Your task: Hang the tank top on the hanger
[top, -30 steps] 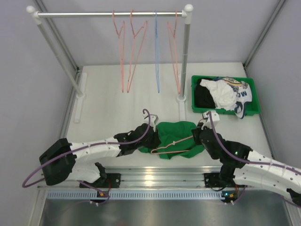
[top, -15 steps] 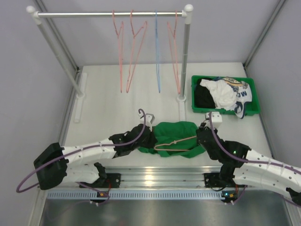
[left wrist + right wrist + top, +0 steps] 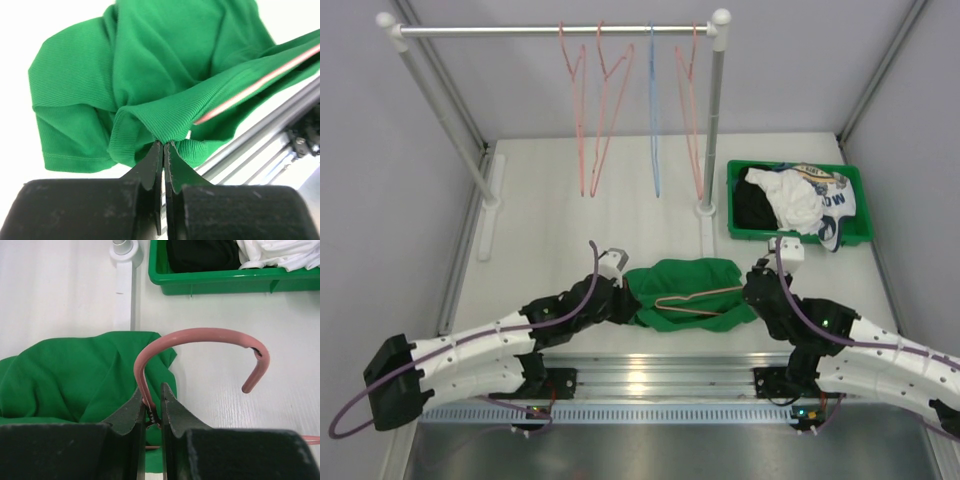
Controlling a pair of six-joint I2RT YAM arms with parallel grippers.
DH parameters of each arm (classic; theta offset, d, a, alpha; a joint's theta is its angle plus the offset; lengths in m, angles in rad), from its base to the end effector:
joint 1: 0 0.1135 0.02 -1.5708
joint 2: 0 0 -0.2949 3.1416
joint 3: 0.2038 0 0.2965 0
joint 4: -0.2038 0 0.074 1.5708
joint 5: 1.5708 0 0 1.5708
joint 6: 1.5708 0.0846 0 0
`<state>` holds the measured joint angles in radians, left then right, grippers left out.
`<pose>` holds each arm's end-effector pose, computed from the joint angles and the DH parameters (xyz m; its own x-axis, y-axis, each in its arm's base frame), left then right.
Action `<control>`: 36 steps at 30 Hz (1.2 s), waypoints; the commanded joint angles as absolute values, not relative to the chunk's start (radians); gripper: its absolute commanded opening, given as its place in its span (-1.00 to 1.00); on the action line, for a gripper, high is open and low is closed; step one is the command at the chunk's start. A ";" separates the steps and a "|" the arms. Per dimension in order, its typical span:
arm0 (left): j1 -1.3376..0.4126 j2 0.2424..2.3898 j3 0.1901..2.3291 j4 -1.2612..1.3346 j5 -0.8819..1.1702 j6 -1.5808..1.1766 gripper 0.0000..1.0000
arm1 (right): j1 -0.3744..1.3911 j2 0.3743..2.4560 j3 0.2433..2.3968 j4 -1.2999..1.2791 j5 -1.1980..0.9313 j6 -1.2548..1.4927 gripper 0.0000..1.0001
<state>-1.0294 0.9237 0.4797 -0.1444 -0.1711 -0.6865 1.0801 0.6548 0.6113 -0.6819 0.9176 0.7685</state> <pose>0.1469 -0.2163 0.1909 -0.7102 -0.0309 -0.7033 0.4154 0.7881 -0.4541 0.1406 0.1206 0.2572 -0.4027 0.1426 -0.9041 0.0333 0.9894 0.1413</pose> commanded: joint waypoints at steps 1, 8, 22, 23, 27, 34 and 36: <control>-1.028 0.877 0.505 -0.146 -0.137 -0.698 -1.00 | 1.097 0.658 0.666 -0.696 0.971 0.778 -1.00; -1.029 0.905 0.601 -0.141 -0.084 -0.701 -1.00 | 1.095 0.647 0.667 -0.663 0.943 0.746 -1.00; -1.029 1.088 0.833 -0.175 -0.037 -0.647 -1.00 | 1.115 0.698 0.750 -0.608 0.879 0.743 -1.00; -1.029 1.094 0.845 -0.184 -0.040 -0.641 -1.00 | 1.118 0.701 0.759 -0.607 0.876 0.738 -1.00; -1.029 1.095 0.897 -0.232 -0.070 -0.611 -1.00 | 1.126 0.713 0.790 -0.604 0.859 0.719 -1.00; -1.029 1.108 0.965 -0.331 -0.097 -0.581 -0.98 | 1.164 0.745 0.851 -0.612 0.851 0.701 -1.00; -1.029 1.100 0.969 -0.340 -0.097 -0.577 -0.94 | 1.186 0.765 0.871 -0.624 0.870 0.696 -1.00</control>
